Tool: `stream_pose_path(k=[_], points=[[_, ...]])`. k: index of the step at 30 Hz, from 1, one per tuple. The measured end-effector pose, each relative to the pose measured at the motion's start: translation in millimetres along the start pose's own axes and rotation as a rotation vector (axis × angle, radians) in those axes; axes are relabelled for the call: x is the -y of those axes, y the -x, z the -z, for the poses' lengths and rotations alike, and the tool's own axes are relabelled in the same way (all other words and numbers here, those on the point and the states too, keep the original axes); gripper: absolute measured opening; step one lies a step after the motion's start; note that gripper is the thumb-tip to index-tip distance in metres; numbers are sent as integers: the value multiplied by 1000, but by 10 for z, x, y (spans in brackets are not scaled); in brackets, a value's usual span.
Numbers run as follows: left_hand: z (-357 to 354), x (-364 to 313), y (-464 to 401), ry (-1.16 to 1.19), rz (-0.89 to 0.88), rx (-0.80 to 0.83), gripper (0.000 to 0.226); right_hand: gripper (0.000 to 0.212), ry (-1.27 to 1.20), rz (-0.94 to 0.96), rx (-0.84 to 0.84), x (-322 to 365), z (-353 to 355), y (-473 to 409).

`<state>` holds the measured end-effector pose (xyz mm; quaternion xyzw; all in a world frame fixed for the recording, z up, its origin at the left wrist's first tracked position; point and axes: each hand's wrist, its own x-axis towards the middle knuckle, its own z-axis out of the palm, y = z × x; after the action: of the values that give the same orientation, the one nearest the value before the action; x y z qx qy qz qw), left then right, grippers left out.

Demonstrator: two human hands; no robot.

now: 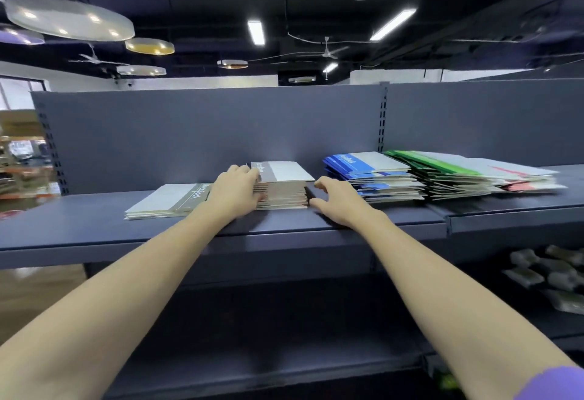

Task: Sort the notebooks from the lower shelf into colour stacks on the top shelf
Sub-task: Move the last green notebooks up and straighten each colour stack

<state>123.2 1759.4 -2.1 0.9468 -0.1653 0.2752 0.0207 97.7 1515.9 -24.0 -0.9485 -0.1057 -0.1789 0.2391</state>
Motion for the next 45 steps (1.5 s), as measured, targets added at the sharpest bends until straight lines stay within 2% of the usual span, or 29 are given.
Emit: stream_pose_path(k=[5, 8, 10, 13, 17, 19, 21, 23, 27, 33, 37, 40, 45], points=[[217, -233, -119, -123, 87, 231, 41, 24, -89, 3, -57, -77, 270, 338], [304, -490, -150, -130, 22, 166, 45, 24, 0, -9, -168, -196, 439, 493], [314, -738, -151, -11, -71, 104, 43, 24, 122, -13, -212, -341, 532, 561], [338, -1117, -162, 126, -186, 104, 47, 33, 253, -7, -276, -567, 720, 582], [321, -1463, -237, 267, -218, 86, 53, 56, 359, 64, -176, -808, 887, 450], [234, -1601, -324, 358, -194, 115, 54, 59, 400, 65, -91, -871, 840, 364], [68, -1725, -394, 414, -156, 193, 70, 59, 464, 56, -32, -940, 739, 310], [-132, -1815, -443, 412, -123, 224, 86, 67, 507, 77, -80, -1056, 655, 237], [-479, -1881, -497, 423, -101, 56, 64, 53, 414, 148, -204, -1210, 628, 67], [-556, -1896, -516, 557, -97, -83, 50, 52, 345, 167, -269, -1210, 571, -11], [-515, -1868, -478, 593, -73, -79, 53, 45, 276, 284, -209, -1311, 628, 53], [-490, -1883, -477, 575, -19, -86, 61, 42, 128, 279, -234, -1409, 688, 140], [-511, -1920, -516, 638, 14, -12, 42, 34, 2, 212, -328, -1398, 624, 80]])
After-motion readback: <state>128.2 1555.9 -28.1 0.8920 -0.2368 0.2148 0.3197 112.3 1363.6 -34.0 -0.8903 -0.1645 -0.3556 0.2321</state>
